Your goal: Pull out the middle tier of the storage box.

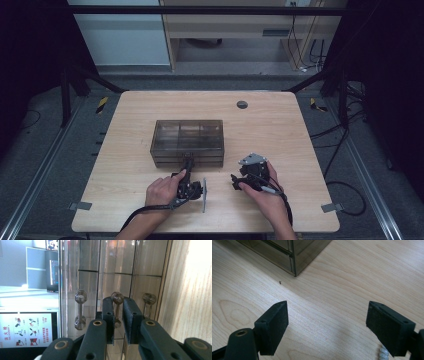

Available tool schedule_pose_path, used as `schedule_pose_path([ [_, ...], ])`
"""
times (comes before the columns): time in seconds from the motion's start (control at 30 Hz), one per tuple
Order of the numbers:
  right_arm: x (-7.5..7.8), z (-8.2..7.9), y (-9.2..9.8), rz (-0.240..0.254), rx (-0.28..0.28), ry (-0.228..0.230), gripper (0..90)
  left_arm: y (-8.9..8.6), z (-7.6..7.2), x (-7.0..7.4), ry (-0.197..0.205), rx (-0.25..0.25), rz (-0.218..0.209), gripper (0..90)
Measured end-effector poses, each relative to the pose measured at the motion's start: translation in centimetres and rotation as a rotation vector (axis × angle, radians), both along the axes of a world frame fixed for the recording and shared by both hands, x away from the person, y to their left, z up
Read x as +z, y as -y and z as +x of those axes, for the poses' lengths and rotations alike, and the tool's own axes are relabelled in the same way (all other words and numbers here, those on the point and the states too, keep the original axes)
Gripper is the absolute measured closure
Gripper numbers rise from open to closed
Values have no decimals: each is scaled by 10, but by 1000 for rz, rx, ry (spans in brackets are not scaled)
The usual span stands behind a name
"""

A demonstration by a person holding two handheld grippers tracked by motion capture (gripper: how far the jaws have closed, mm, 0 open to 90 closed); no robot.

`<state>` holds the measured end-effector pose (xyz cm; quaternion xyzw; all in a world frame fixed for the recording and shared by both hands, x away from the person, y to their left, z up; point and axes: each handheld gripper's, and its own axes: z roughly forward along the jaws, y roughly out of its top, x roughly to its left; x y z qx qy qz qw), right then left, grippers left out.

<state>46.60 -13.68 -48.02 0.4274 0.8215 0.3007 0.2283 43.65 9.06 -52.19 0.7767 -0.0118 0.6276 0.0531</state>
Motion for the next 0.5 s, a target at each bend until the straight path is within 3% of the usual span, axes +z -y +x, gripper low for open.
schedule_pose_path([
  [0.5, 0, 0, -1, -6, 2, -3, 186, 0, -3, 0, -3, 3, -4, 800],
])
